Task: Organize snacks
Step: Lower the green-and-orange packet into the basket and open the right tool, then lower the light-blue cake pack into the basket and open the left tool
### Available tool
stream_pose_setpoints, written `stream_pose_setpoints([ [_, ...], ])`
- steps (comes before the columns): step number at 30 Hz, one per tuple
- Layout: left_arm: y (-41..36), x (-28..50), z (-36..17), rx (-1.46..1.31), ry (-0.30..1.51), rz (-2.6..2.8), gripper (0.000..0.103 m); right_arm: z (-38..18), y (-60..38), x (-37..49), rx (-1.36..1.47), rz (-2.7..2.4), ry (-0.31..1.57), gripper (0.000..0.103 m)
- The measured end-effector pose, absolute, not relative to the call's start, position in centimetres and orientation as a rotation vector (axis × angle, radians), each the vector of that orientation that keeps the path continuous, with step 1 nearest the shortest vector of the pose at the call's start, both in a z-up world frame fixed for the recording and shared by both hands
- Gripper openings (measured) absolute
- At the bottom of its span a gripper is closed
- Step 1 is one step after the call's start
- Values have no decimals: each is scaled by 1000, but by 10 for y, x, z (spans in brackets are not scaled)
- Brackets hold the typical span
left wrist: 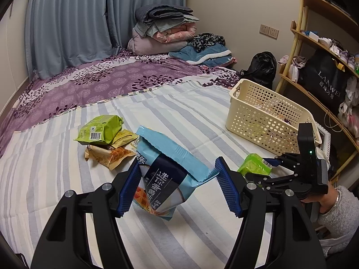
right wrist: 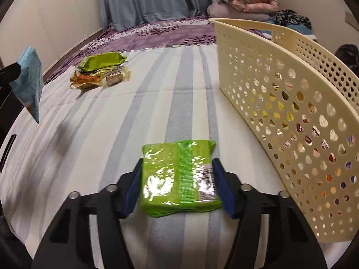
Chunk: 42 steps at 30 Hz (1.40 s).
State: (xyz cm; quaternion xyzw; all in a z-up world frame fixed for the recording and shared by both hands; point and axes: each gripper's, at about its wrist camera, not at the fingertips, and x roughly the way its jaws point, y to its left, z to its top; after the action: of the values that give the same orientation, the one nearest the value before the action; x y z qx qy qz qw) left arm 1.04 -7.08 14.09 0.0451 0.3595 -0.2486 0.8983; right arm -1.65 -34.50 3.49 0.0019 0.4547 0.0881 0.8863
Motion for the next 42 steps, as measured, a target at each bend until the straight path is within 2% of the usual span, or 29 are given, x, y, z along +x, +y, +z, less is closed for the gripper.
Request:
stream_pose_setpoints([
  [7,-73,9,142,98,745,-511,68,61,-340,-30,37,232,859,57],
  [17,-96,5,156,125,714,-541,68,145,-377,-52,102,171,604,57],
  [28,-147,3,175,204,682,-611,68,157,-463,-63,199,-66,527,57],
  [30,-158,3,179,215,674,-627,68,153,-473,-66,214,-104,524,59],
  [32,-170,3,182,229,666,-644,68,151,-483,-71,233,-136,508,77],
  [42,-231,2,193,282,638,-745,68,146,-498,-97,253,-187,468,77],
])
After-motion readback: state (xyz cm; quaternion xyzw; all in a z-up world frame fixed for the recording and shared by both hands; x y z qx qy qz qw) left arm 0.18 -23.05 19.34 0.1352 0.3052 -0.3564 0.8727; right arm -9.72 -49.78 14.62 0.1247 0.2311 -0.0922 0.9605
